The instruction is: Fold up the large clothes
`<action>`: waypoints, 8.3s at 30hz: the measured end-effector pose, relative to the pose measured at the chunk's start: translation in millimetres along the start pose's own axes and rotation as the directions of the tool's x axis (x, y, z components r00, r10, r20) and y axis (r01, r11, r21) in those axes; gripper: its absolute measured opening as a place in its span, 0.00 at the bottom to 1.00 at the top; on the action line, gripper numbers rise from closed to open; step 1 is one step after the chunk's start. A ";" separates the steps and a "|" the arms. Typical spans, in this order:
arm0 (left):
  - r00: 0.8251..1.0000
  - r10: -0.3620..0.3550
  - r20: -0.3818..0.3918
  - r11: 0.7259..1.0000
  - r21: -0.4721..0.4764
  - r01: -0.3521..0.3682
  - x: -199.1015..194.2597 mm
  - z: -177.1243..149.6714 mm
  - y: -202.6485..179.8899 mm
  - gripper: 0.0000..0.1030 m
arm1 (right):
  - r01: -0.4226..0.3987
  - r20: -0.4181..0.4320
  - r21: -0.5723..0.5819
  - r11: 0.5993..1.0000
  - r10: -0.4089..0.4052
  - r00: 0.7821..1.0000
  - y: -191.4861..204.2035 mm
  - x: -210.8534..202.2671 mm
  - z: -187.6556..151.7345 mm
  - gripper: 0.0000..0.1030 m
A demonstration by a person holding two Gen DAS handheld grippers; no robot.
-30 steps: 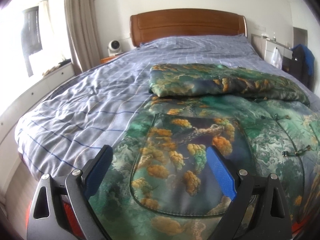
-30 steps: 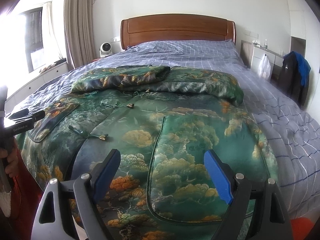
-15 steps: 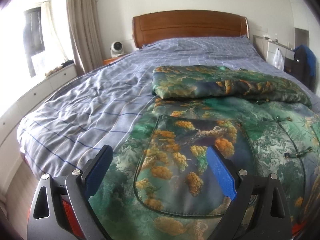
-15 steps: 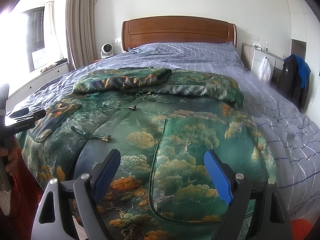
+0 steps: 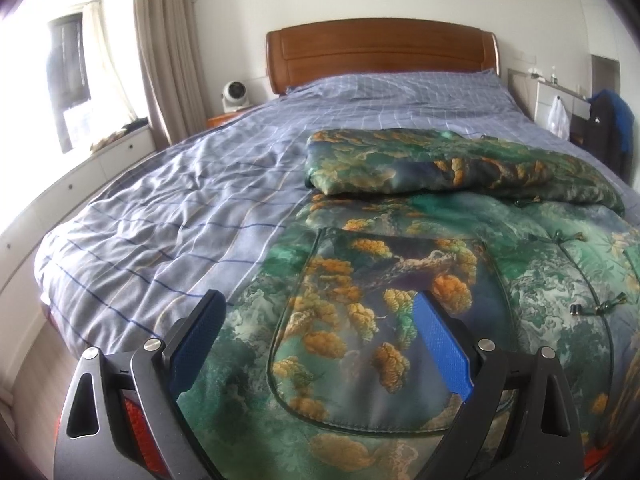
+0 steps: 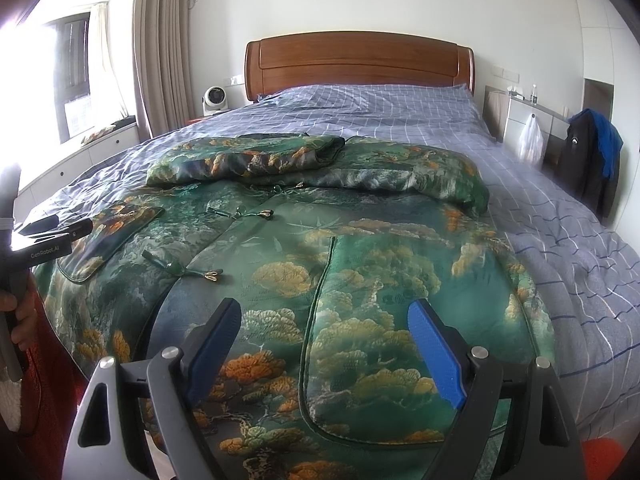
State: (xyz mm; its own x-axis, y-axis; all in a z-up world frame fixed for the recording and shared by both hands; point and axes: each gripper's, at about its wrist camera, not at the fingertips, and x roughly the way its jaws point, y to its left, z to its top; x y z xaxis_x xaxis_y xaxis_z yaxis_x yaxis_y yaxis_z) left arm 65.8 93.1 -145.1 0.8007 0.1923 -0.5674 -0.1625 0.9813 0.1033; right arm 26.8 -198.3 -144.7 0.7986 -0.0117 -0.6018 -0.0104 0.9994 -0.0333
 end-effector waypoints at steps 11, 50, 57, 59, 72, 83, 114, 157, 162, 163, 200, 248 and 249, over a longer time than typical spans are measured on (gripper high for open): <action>0.999 0.019 -0.034 1.000 0.003 -0.019 5.7 -0.4 1.8 0.94 | 0.008 0.016 0.008 1.000 -0.008 1.000 -2.2 -3.7 0.6 0.82; 0.973 0.043 -0.225 0.999 -0.009 -0.046 24.1 -2.0 8.6 0.95 | 0.024 0.004 0.020 1.000 -0.024 1.000 -6.3 -3.0 -0.4 0.82; 0.948 -0.073 -0.311 0.997 -0.024 0.069 27.6 11.4 24.4 0.95 | 0.015 -0.017 0.045 0.999 -0.014 1.000 -18.1 -5.5 5.1 0.82; 0.920 -0.185 -0.346 0.983 -0.062 0.174 29.0 17.0 39.8 0.95 | 0.008 -0.020 0.058 0.998 -0.007 1.000 -37.8 -14.7 14.1 0.82; 0.849 -0.277 -0.450 0.948 0.017 0.318 35.3 -6.1 41.9 0.95 | -0.132 -0.405 0.259 0.957 0.232 0.885 -151.9 -6.3 -16.6 0.85; 0.795 -0.313 -0.519 0.922 0.036 0.386 25.2 -9.3 40.8 0.80 | -0.205 -0.453 0.375 0.904 0.372 0.810 -149.5 13.4 -23.1 0.63; 0.691 -0.662 -0.290 0.744 -0.368 0.557 37.0 143.9 87.2 0.02 | -0.460 -0.204 0.602 0.653 0.683 0.702 -180.6 9.1 95.9 0.16; 0.867 -0.326 -0.378 0.943 -0.200 0.267 299.7 261.8 -12.4 0.06 | 0.065 -0.280 0.224 0.972 0.000 0.960 -241.3 227.7 251.2 0.07; 0.875 -0.165 -0.454 0.985 -0.120 0.124 350.3 208.9 -39.4 0.19 | 0.154 -0.390 0.197 0.968 -0.066 0.918 -229.8 285.5 217.0 0.07; 0.883 -0.172 -0.436 0.983 -0.138 0.123 350.5 205.0 -36.9 0.21 | 0.156 -0.393 0.199 0.967 -0.067 0.917 -230.3 288.8 209.6 0.07; 0.941 -0.218 -0.258 0.974 0.003 0.226 126.0 21.7 -50.6 0.99 | 0.103 -0.116 0.306 0.947 -0.070 0.991 -148.1 92.3 18.9 0.90; 0.956 -0.187 -0.227 0.980 0.028 0.198 122.0 12.9 -54.9 0.99 | 0.099 -0.132 0.266 0.959 -0.066 0.989 -142.3 103.2 11.8 0.97; 0.956 -0.187 -0.227 0.980 0.028 0.198 121.9 12.8 -55.0 0.99 | 0.099 -0.132 0.266 0.959 -0.066 0.989 -142.3 103.1 11.8 0.97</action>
State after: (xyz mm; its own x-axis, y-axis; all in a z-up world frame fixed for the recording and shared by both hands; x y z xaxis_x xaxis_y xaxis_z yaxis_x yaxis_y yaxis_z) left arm 179.6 62.7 -209.4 0.6647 -0.0015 -0.7471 0.0156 0.9998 0.0119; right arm 117.7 -341.3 -192.6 0.7112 -0.0815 -0.6982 0.2291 0.9659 0.1206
